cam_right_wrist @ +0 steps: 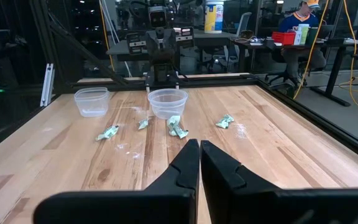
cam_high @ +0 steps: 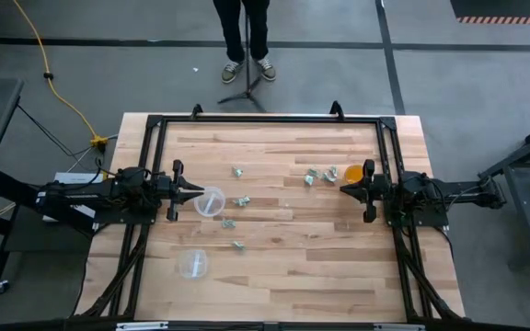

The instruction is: Pick and place Stevia / Truvia into bins

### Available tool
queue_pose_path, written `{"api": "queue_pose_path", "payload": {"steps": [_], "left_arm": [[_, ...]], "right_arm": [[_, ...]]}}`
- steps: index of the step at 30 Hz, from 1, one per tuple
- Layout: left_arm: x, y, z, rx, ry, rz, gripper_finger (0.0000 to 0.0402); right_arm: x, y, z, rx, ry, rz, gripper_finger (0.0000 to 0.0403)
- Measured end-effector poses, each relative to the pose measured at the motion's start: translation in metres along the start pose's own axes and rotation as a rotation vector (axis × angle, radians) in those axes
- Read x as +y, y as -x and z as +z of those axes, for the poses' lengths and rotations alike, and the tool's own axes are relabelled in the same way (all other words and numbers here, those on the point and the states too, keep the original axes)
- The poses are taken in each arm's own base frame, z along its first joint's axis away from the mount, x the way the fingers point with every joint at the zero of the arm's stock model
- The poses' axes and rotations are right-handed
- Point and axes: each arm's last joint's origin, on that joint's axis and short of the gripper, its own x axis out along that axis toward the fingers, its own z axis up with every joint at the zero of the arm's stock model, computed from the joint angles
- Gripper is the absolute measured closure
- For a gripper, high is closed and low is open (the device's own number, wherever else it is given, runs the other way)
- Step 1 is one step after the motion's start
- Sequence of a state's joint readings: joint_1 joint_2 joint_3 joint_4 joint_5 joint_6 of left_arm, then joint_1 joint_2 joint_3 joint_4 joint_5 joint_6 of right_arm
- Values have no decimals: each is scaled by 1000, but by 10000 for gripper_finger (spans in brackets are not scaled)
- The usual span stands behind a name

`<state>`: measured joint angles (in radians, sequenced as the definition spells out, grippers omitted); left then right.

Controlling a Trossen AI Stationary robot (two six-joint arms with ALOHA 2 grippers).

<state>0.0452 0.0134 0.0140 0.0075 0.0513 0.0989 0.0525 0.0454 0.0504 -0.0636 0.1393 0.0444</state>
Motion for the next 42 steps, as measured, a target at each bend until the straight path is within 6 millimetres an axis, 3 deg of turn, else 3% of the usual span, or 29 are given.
{"api": "queue_pose_path", "payload": {"steps": [15,21,37,42], "left_arm": [[0,0,0,0,0,0,318],[0,0,0,0,0,0,316],[2,0,2,-11,-6,72,316],[5,1,8,-71,25,167,270]], "right_arm": [[0,0,0,0,1,0,396],[0,0,0,0,120,0,396],[-1,0,3,-30,187,-38,396],[-3,0,4,-34,232,-96,396]]}}
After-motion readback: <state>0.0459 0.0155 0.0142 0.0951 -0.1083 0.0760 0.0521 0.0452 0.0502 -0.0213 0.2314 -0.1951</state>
